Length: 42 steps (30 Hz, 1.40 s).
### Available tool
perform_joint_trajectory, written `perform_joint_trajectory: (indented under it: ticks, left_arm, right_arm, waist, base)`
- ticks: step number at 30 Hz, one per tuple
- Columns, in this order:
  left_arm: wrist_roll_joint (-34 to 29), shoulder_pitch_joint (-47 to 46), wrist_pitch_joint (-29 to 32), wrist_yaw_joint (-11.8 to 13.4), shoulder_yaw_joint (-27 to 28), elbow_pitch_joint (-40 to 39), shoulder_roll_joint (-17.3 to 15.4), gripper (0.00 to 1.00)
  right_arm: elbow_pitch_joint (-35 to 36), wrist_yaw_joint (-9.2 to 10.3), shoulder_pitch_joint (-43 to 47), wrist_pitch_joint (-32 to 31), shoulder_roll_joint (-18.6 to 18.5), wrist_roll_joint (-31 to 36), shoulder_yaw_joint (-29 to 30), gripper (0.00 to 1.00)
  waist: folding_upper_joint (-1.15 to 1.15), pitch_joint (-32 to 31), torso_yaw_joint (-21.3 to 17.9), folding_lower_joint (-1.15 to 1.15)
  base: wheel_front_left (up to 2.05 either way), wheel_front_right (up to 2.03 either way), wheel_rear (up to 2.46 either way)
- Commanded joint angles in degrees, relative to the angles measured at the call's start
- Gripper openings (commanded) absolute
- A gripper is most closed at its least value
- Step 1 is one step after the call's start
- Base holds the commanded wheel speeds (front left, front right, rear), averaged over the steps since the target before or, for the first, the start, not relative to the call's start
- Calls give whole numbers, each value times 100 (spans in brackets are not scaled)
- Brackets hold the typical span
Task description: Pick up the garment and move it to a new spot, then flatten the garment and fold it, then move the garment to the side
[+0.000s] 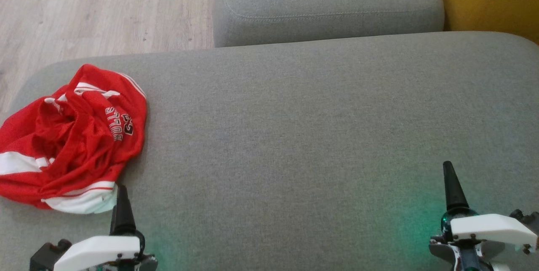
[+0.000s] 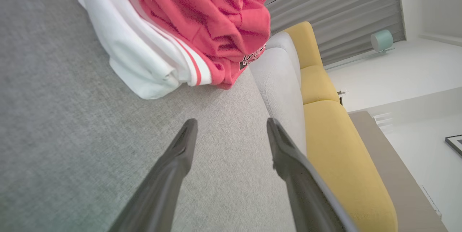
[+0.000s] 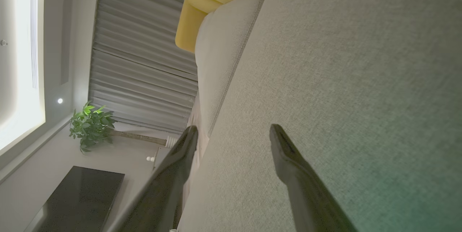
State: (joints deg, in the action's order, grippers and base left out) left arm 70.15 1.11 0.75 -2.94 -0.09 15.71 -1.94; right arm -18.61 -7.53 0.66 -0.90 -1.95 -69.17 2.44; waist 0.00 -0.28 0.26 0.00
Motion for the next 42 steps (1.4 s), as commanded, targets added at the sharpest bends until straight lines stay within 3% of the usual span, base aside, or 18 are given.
perform_joint_trajectory:
  ticks: [1, 42]
  left_arm:
    - [-263, -216, -91, 33, -2, -262, -51, 100]
    - [-3289, -181, -764, 546, -570, -691, -70, 100]
  right_arm:
    - [228, 1, -232, 102, -44, 261, -93, 100]
    - [514, 3, -274, 776, -66, 3167, -720, 100]
  waist:
    - [0, -7, 0, 0]
    - [0, -124, 22, 0]
  base:
    - [0, 0, 0]
    - [0, 0, 0]
